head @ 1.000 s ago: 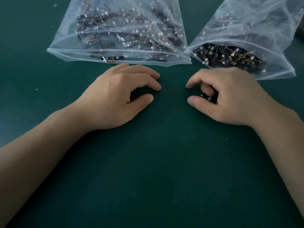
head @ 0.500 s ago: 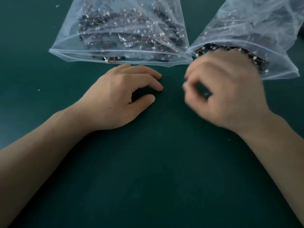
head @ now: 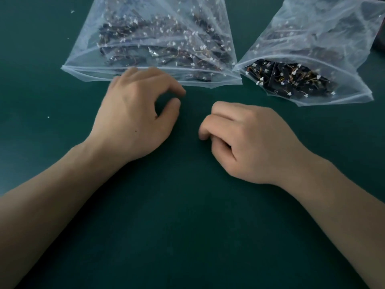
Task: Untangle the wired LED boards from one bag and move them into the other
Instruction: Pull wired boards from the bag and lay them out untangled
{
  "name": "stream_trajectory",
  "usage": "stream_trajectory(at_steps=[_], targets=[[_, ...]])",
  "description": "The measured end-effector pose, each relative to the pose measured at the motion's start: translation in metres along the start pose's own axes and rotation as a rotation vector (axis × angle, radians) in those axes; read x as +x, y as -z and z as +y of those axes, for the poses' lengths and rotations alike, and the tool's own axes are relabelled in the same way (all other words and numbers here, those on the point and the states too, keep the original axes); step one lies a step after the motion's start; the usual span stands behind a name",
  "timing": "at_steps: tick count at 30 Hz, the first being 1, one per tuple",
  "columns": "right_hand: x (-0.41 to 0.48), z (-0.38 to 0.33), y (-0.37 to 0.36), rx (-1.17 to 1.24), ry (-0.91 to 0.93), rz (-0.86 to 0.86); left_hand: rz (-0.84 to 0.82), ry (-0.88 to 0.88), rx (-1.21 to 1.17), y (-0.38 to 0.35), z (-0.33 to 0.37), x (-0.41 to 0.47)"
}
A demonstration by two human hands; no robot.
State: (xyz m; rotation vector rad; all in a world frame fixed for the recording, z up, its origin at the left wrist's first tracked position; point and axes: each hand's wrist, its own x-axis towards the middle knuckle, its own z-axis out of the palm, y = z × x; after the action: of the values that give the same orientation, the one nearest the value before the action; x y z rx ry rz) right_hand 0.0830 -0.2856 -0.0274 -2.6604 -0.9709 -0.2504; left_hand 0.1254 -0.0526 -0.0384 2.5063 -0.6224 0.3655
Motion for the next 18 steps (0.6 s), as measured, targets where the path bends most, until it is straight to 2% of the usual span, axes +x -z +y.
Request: stream_trajectory(at_steps=[6, 13, 18], targets=[[-0.002, 0.006, 0.000, 0.085, -0.102, 0.032, 0.075, 0.182, 0.141, 0.008, -0.014, 0.005], [0.008, 0.009, -0.006, 0.067, -0.124, 0.090, -0.024, 0.247, 0.233, 0.005, -0.017, 0.008], [0.044, 0.002, -0.016, -0.027, -0.241, 0.007, -0.094, 0.260, 0.252, 0.000, -0.005, 0.017]])
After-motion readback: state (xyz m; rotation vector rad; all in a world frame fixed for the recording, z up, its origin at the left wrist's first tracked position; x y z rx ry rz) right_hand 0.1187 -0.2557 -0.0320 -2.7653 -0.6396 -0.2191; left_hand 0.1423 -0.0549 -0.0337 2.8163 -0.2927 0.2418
